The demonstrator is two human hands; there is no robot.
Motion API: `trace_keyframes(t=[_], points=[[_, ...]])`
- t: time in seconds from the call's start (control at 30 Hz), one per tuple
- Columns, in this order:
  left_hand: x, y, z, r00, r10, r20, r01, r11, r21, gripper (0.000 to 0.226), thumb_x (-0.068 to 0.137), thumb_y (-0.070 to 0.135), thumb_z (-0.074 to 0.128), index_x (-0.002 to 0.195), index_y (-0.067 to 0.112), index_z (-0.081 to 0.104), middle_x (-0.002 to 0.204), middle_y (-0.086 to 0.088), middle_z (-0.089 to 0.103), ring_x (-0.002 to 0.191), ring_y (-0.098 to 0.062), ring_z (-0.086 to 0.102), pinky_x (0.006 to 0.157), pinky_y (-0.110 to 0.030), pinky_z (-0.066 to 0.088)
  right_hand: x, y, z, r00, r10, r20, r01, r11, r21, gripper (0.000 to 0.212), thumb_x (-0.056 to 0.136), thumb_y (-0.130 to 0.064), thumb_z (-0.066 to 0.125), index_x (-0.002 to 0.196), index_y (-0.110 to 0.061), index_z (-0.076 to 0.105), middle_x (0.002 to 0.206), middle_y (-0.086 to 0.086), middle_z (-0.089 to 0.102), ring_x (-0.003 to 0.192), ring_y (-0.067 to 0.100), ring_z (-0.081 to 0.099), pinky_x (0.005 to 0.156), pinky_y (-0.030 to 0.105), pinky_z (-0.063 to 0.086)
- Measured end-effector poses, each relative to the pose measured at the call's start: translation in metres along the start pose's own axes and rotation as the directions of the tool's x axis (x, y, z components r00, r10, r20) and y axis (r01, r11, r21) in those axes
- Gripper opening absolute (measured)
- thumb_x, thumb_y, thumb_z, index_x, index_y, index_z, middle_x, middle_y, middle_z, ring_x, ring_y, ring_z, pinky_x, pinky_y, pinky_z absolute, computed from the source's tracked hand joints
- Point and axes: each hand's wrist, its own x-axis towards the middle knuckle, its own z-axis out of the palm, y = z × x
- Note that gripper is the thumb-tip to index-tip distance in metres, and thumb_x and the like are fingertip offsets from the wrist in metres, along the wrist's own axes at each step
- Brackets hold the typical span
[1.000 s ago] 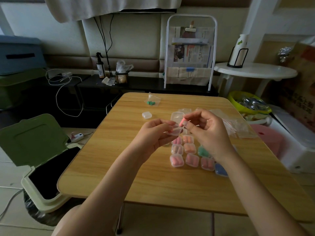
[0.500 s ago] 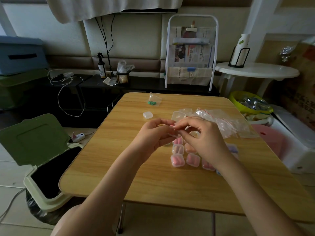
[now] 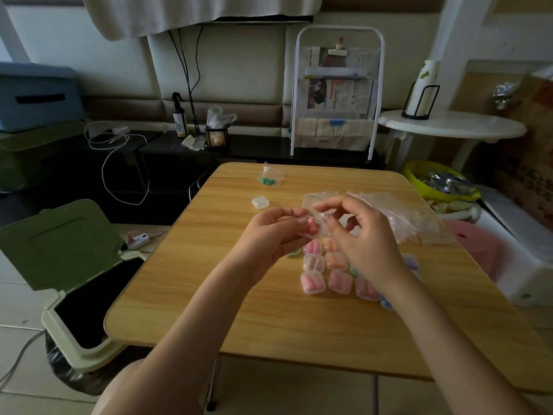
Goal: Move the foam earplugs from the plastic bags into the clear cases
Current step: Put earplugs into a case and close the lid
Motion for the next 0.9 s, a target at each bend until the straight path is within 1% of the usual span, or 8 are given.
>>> trace_keyframes(t=[0.23,0.33,0.43,0.5,0.6,0.67,0.73,0.9], points=[[0.000,0.001,0.000,1.000,0.001,0.017,0.000,0.999,-0.054,0.025,0.087,-0.001,0.059,0.111,-0.003,0.056,0.093,-0.015,0.070,0.084,-0.020,0.069,0.076,-0.025,0.058,0.000,0.010,0.002,0.990,0.005,0.140,0.025,0.977,-0.210,0.021,0.091,-0.016,0.059,0.103,-0.031,0.067,0.103,-0.012,0.063,0.105,0.000,0.047,0.081,0.002,0.033],[-0.001,0.000,0.000,1.000,-0.012,0.009,0.013,0.996,-0.091,0.019,0.087,-0.002,0.059,0.104,0.002,0.051,0.093,-0.018,0.070,0.084,-0.022,0.070,0.074,-0.026,0.058,0.000,0.007,0.002,0.998,-0.006,0.065,0.016,0.988,-0.152,0.020,0.091,-0.012,0.059,0.101,-0.027,0.068,0.100,-0.017,0.061,0.100,-0.005,0.048,0.079,0.005,0.034],[-0.001,-0.001,0.000,1.000,-0.025,0.004,0.025,0.989,-0.144,0.021,0.086,-0.003,0.059,0.094,0.009,0.043,0.098,-0.023,0.069,0.089,-0.027,0.070,0.073,-0.027,0.059,0.004,0.008,0.000,0.995,-0.040,-0.095,0.029,0.993,-0.115,0.024,0.093,-0.011,0.055,0.113,-0.021,0.064,0.117,-0.016,0.053,0.104,-0.006,0.047,0.081,0.006,0.036],[0.000,-0.002,0.000,0.999,-0.029,0.019,0.031,0.991,-0.132,0.020,0.087,0.000,0.059,0.089,0.010,0.042,0.101,-0.024,0.068,0.091,-0.027,0.069,0.073,-0.027,0.059,0.006,0.010,-0.001,0.995,0.078,-0.059,-0.080,0.996,-0.037,0.034,0.096,-0.022,0.053,0.130,-0.027,0.051,0.132,-0.016,0.045,0.112,-0.002,0.045,0.085,0.010,0.038],[0.002,-0.003,0.001,0.998,-0.050,0.040,0.054,0.993,-0.108,0.018,0.091,0.016,0.058,0.097,0.003,0.047,0.105,-0.024,0.067,0.097,-0.029,0.068,0.076,-0.028,0.058,0.003,0.014,0.001,0.977,0.200,0.076,-0.205,0.976,0.077,0.044,0.096,-0.033,0.051,0.139,-0.031,0.041,0.134,-0.017,0.047,0.118,-0.003,0.046,0.088,0.011,0.039],[0.004,-0.003,0.001,0.997,-0.074,0.026,0.077,0.989,-0.130,0.031,0.095,0.027,0.053,0.109,-0.002,0.050,0.111,-0.025,0.066,0.102,-0.030,0.067,0.084,-0.032,0.057,0.002,0.012,0.003,0.986,0.151,0.071,-0.160,0.976,0.147,0.045,0.093,-0.031,0.057,0.137,-0.029,0.045,0.125,-0.014,0.054,0.114,-0.003,0.051,0.087,0.013,0.044],[0.004,-0.001,0.001,0.996,-0.085,0.016,0.086,0.978,-0.190,0.026,0.097,0.027,0.050,0.104,0.002,0.053,0.109,-0.025,0.067,0.100,-0.030,0.067,0.085,-0.033,0.056,0.003,0.008,0.004,0.996,0.077,0.045,-0.083,0.981,0.172,0.050,0.085,-0.030,0.068,0.132,-0.029,0.049,0.116,-0.012,0.056,0.108,0.001,0.056,0.089,0.018,0.048],[0.004,-0.002,-0.001,0.997,-0.070,0.009,0.071,0.984,-0.166,0.049,0.091,0.013,0.059,0.128,-0.015,0.042,0.116,-0.028,0.061,0.094,-0.027,0.067,0.075,-0.026,0.057,0.001,0.014,0.007,0.988,-0.096,0.122,0.117,0.976,-0.184,0.058,0.078,-0.022,0.076,0.131,-0.025,0.054,0.119,-0.005,0.053,0.106,0.004,0.051,0.092,0.007,0.039]])
